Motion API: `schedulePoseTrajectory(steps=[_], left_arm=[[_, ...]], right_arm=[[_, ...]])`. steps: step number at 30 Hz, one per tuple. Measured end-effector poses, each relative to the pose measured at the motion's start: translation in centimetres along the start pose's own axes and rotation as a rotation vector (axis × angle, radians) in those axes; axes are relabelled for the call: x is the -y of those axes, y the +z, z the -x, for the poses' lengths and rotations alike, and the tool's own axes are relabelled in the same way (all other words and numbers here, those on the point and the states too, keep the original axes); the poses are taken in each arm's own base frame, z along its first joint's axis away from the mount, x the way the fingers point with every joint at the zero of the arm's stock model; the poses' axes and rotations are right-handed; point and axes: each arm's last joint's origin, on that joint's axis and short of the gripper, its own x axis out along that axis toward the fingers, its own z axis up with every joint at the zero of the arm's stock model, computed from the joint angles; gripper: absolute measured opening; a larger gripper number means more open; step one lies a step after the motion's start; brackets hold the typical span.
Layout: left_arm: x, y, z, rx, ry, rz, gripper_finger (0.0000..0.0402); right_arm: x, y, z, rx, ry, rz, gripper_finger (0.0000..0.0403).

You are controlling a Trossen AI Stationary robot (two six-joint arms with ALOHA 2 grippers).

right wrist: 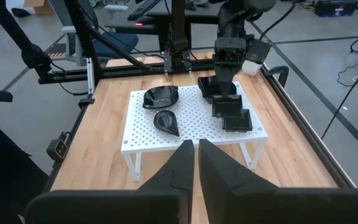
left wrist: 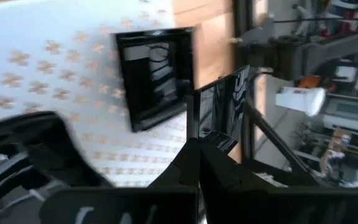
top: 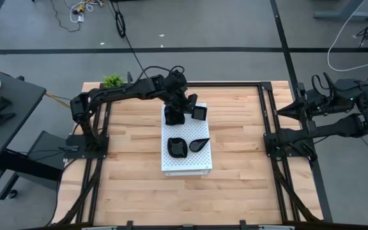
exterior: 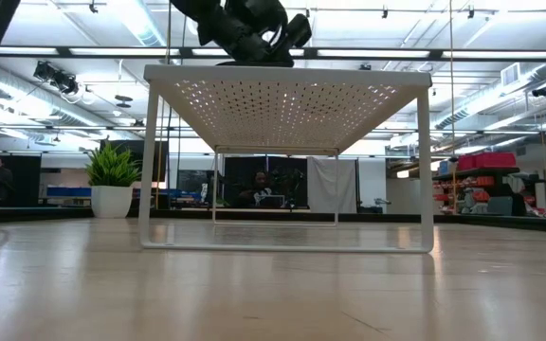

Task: Pick & Place Mini shaped plates
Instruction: Stack the black square plate on top of the other black square plate on the shelf

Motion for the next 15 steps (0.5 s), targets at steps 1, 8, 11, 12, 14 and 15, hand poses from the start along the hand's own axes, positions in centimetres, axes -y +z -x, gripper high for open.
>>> schedulePoseTrajectory(steps=[1, 8, 11, 12, 14, 15], left_arm=[[-0.13, -0.01, -0.06, 0.002, 0.012, 0.005, 0.0], [-0.2, 0.13, 0.03, 0.042, 0.033, 0.004, 0.0], [-0.22, 0.11, 0.04, 0.042, 0.036, -0.001, 0.0], [-0.26, 0.11, 0.04, 0.048, 0.043, -0.001, 0.0], [-0.27, 0.15, 0.04, 0.06, 0.048, -0.002, 0.0], [-0.28, 0.17, 0.05, 0.064, 0.05, -0.002, 0.0]], right_arm=[[0.0, 0.0, -0.01, -0.001, 0.0, 0.0, 0.0029], [0.0, 0.0, 0.01, 0.0, 0.0, 0.0, 0.0029], [0.0, 0.0, 0.01, 0.0, 0.0, 0.0, 0.0029], [0.0, 0.0, -0.01, -0.001, 0.0, 0.0, 0.0029], [0.0, 0.0, -0.01, 0.0, 0.0, 0.0, 0.0029], [0.0, 0.0, 0.0, 0.0, 0.0, 0.0, 0.0029]])
